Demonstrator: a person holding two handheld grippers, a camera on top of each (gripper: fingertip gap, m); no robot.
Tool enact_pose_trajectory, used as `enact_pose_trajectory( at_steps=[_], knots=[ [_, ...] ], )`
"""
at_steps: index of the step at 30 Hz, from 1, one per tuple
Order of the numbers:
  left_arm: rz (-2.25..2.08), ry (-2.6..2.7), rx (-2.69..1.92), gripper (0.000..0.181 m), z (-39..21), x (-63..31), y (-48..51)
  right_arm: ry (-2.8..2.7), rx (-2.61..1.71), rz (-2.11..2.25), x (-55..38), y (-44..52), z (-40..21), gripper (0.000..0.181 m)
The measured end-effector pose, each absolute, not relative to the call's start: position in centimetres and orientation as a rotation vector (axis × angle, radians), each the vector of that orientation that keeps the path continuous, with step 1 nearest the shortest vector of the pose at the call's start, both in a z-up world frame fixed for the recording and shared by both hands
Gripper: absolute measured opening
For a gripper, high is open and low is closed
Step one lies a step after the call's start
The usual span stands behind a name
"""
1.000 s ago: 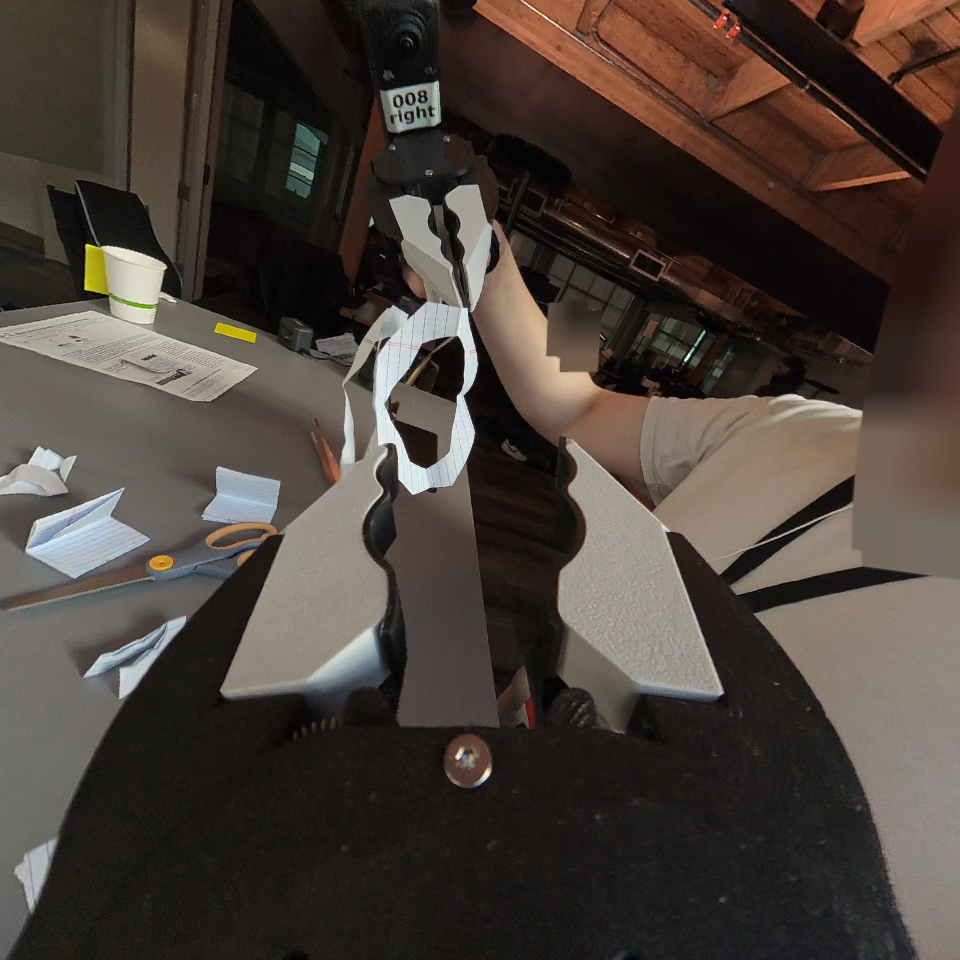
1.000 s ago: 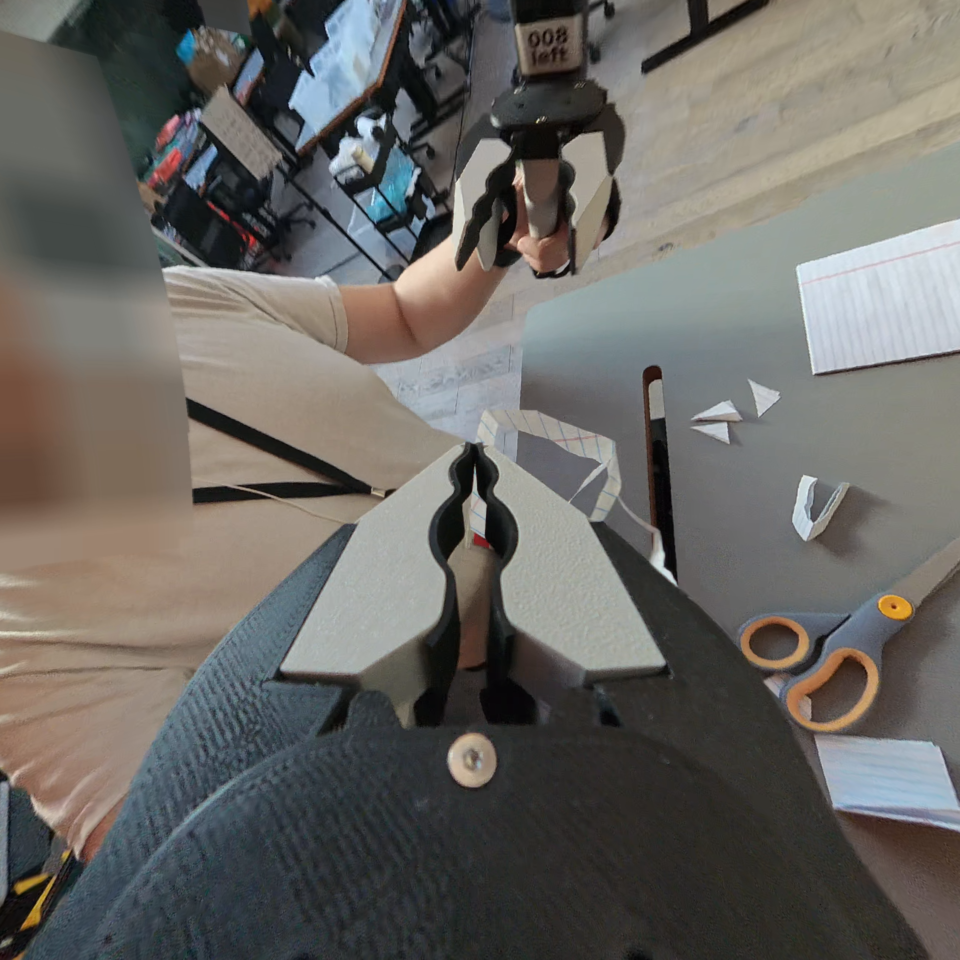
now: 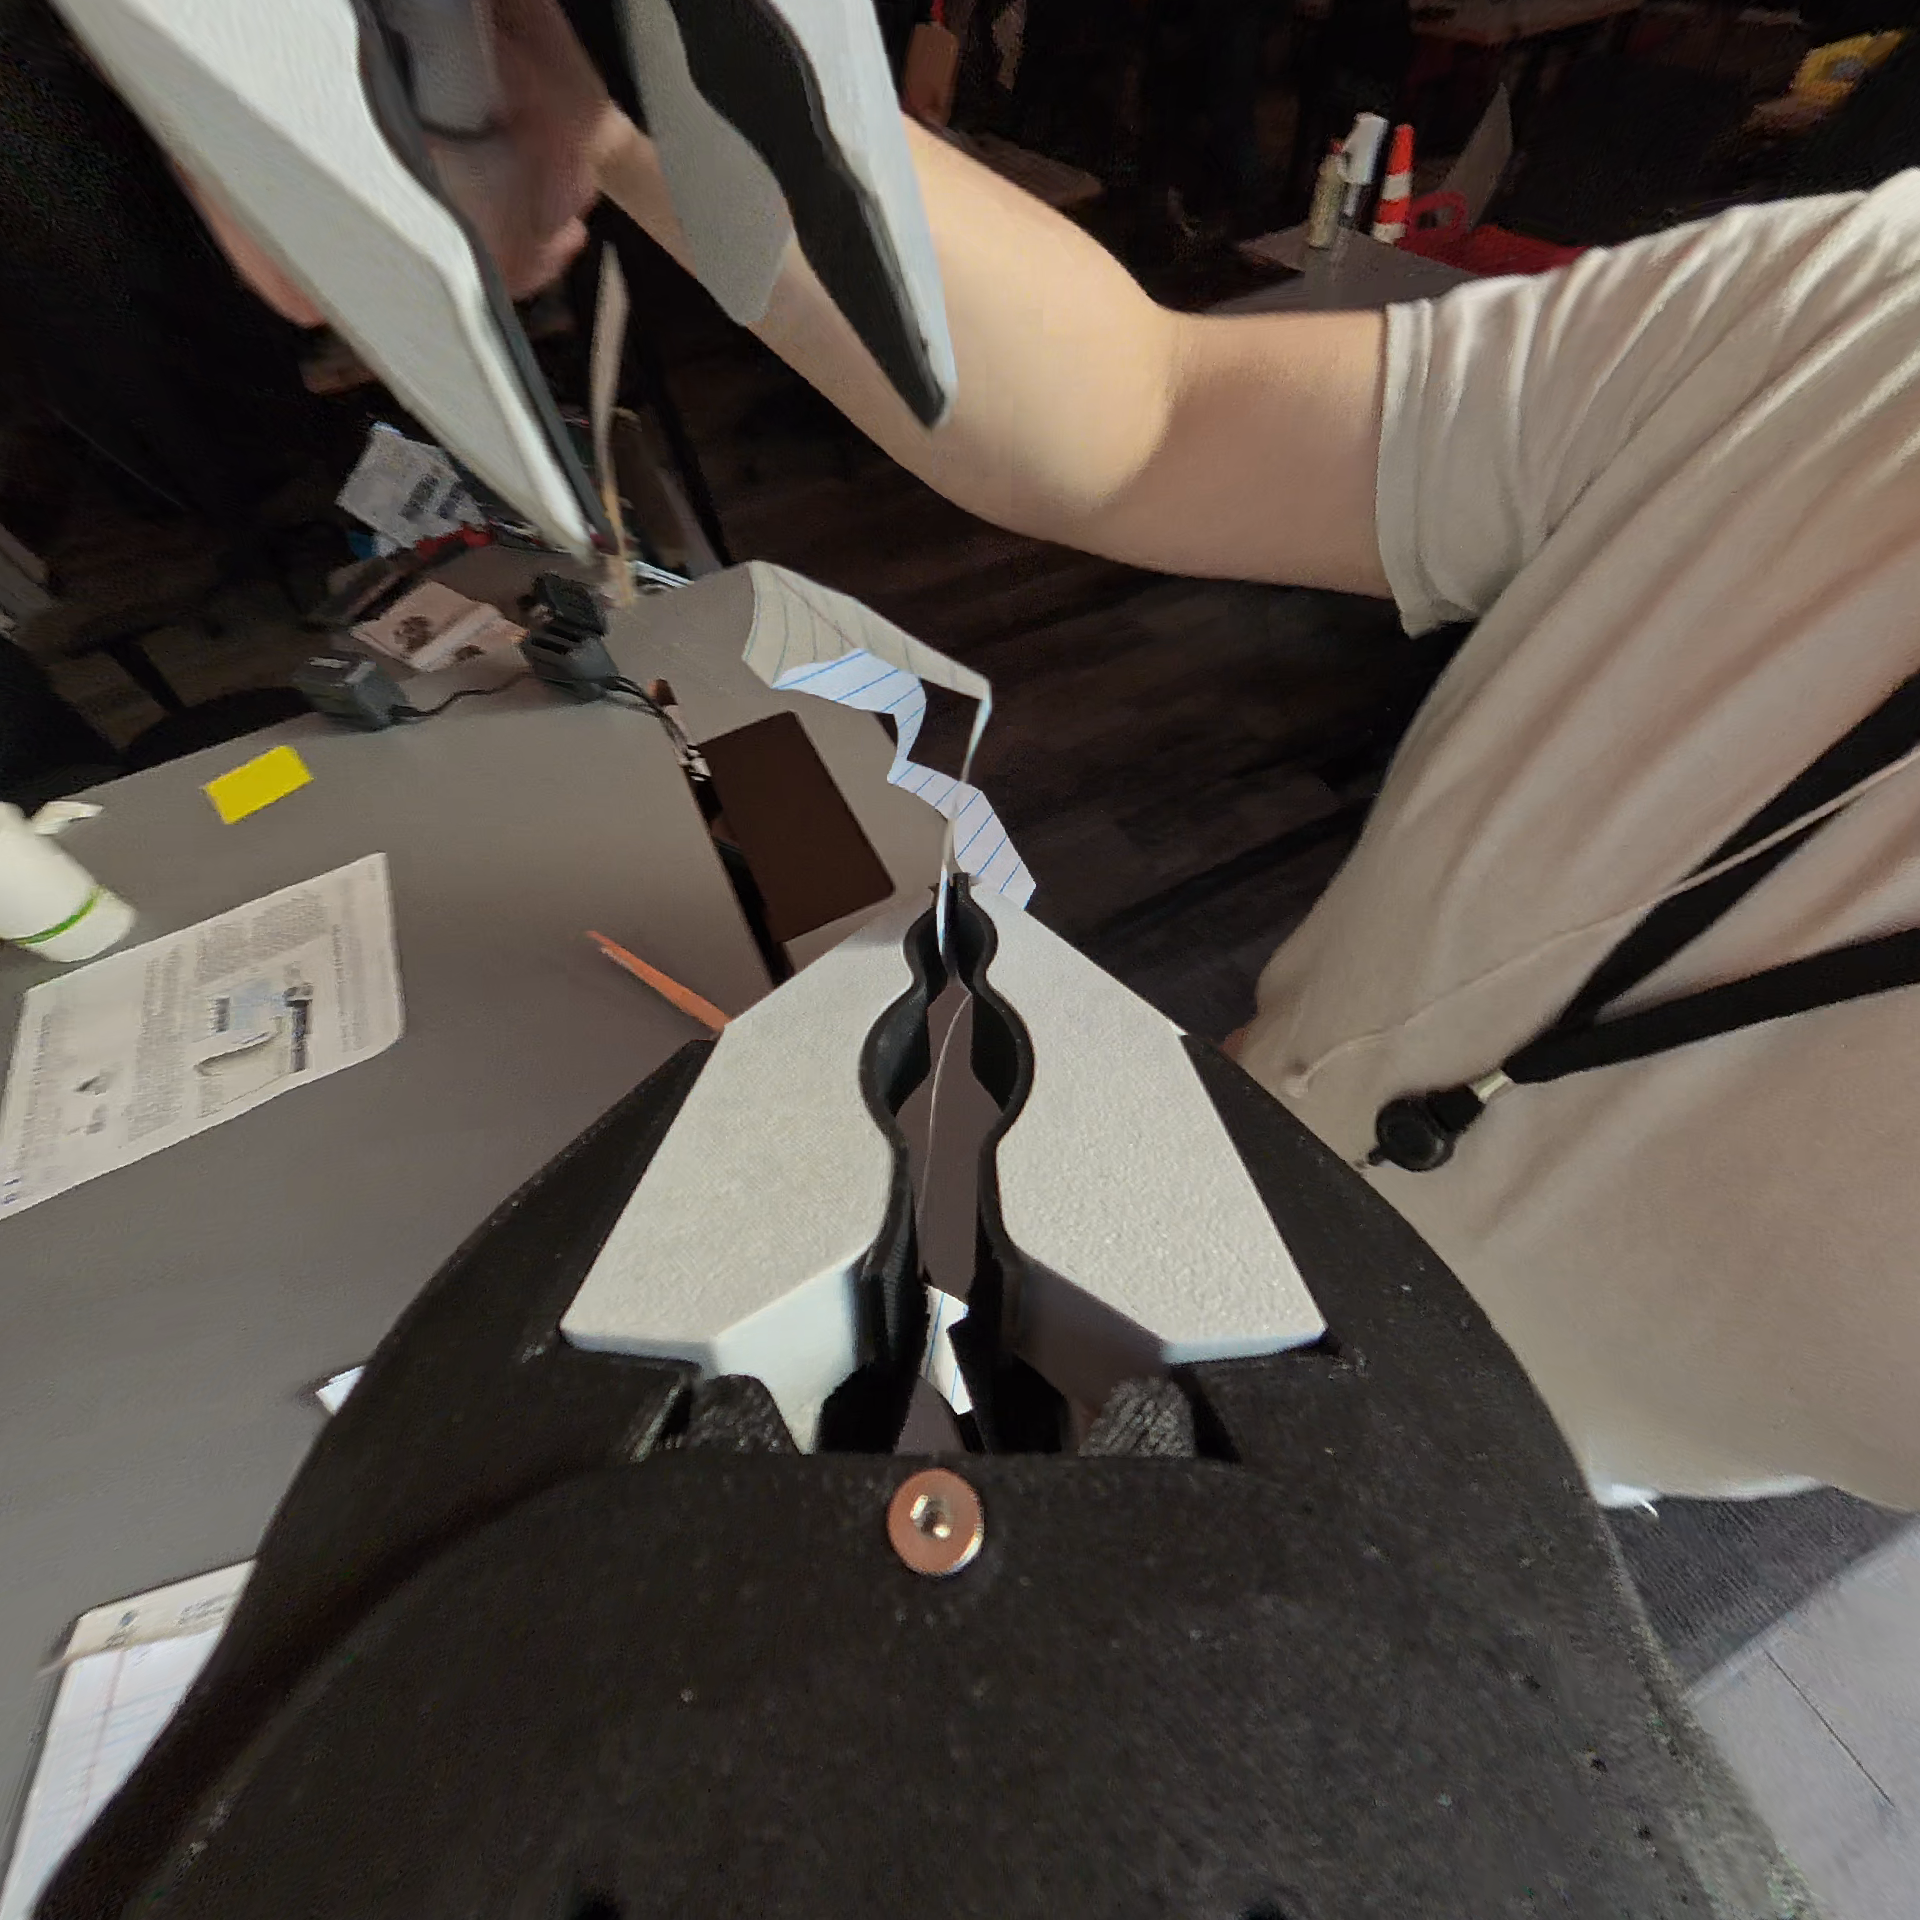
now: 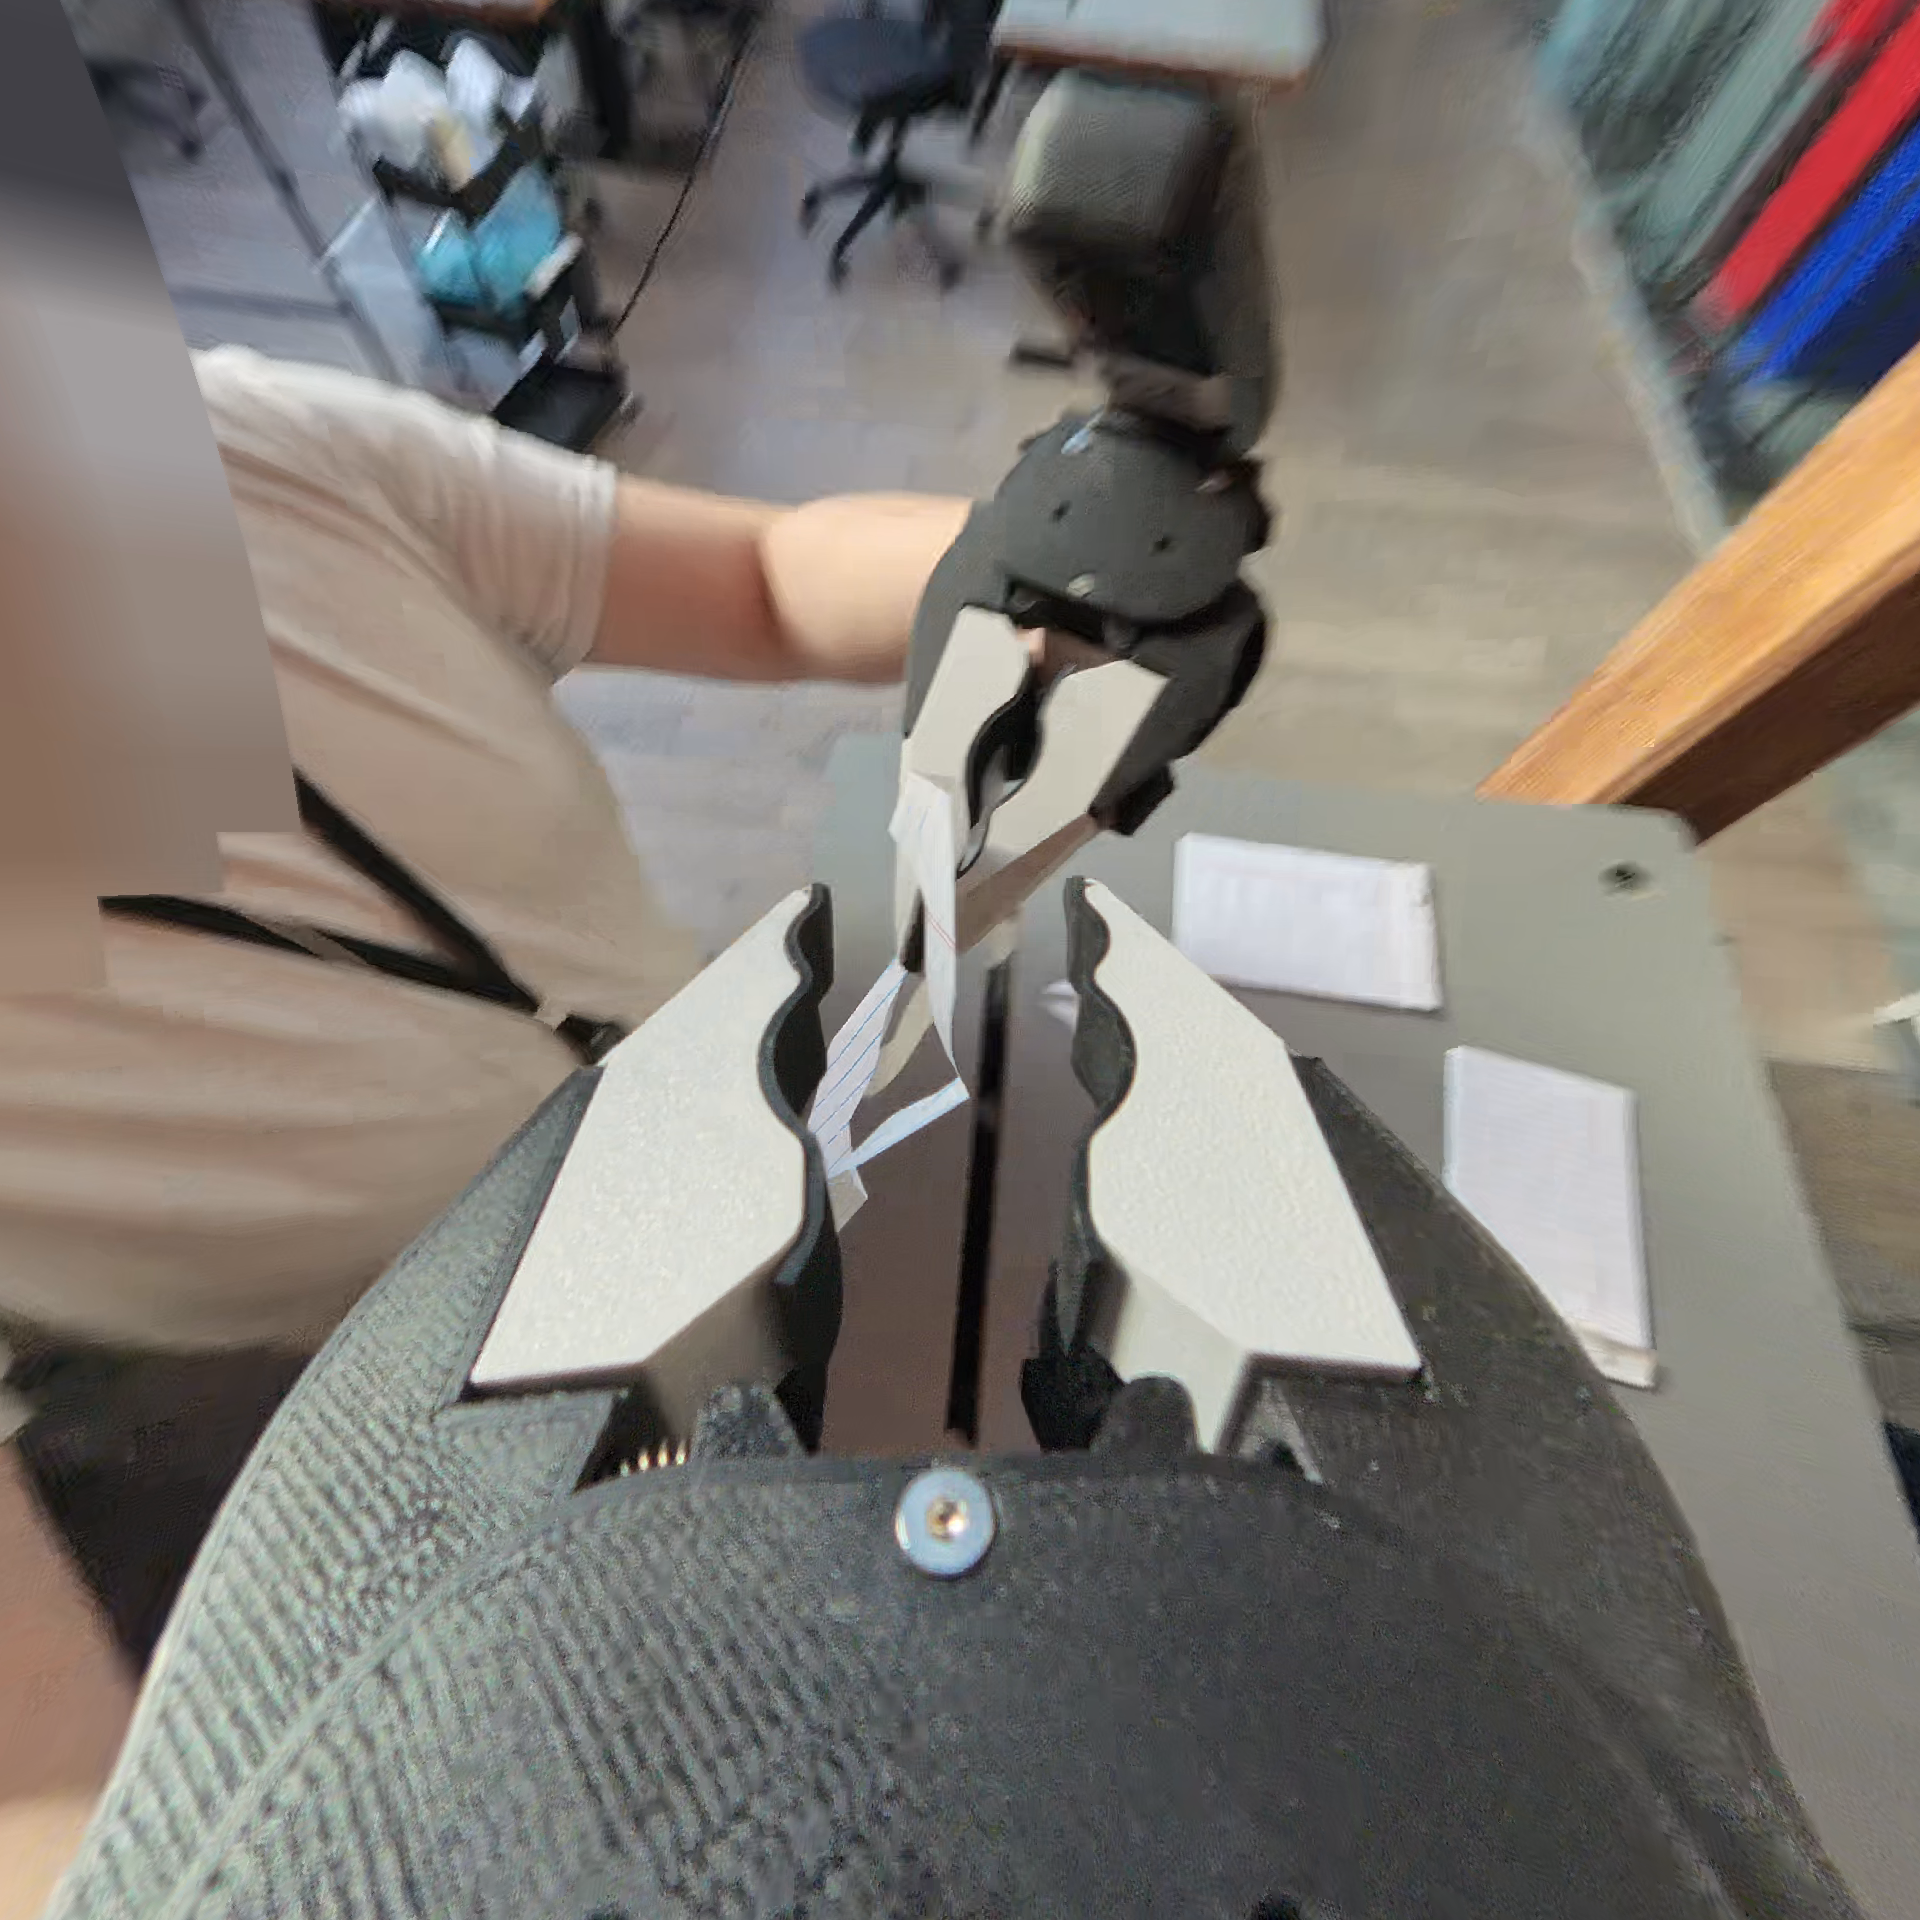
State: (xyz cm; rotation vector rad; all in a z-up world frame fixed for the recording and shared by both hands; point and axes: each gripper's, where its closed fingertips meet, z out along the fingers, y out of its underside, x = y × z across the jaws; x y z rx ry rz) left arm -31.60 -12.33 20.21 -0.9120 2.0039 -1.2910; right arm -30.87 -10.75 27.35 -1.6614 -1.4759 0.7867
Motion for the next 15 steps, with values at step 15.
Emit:
enact_pose_trajectory(
  at_steps=[15],
  knots=[
    [-1.393,1.416,-0.881,0.000,32.4,-37.0,-5.5,-0.850,-1.323,0.936,-31.7,-3.2,34.6,0.058]
  ],
)
